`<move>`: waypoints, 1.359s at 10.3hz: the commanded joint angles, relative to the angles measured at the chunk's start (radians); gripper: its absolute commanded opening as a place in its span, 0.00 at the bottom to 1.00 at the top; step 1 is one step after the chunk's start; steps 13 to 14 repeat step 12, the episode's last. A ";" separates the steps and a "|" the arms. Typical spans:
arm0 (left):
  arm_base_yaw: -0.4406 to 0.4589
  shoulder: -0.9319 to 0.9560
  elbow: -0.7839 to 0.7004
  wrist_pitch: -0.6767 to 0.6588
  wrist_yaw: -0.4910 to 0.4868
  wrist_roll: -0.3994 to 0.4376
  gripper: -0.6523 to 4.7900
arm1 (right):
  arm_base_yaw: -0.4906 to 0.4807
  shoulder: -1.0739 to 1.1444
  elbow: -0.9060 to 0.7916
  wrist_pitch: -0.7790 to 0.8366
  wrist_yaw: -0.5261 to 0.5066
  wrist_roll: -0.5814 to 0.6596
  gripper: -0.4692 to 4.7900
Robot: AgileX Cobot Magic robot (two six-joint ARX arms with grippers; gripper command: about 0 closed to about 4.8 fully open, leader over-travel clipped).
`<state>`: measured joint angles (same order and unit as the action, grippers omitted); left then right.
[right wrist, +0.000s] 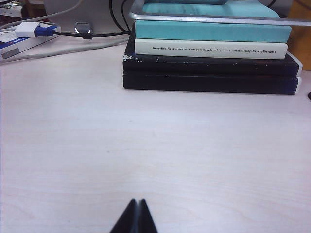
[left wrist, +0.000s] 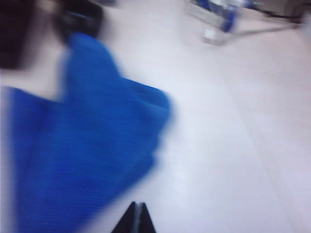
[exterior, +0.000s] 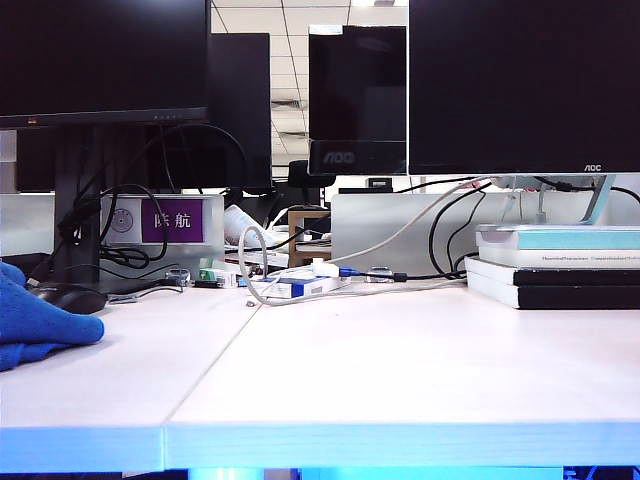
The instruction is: Wipe the table from right to left using the rag.
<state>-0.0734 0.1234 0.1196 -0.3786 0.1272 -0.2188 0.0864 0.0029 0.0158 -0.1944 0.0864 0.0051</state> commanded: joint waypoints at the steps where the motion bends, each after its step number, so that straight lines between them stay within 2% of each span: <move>1: 0.000 -0.023 -0.027 -0.018 -0.256 0.064 0.11 | 0.002 -0.001 0.001 -0.010 0.001 -0.005 0.08; 2: 0.001 -0.064 -0.054 0.011 -0.254 0.164 0.11 | 0.002 -0.001 0.001 -0.010 0.000 -0.005 0.08; 5: 0.002 -0.122 -0.061 0.036 -0.253 0.368 0.11 | 0.002 -0.001 0.001 -0.009 0.001 -0.005 0.08; 14: 0.002 -0.122 -0.060 0.036 -0.251 0.368 0.11 | 0.002 -0.001 0.001 -0.009 0.001 -0.005 0.08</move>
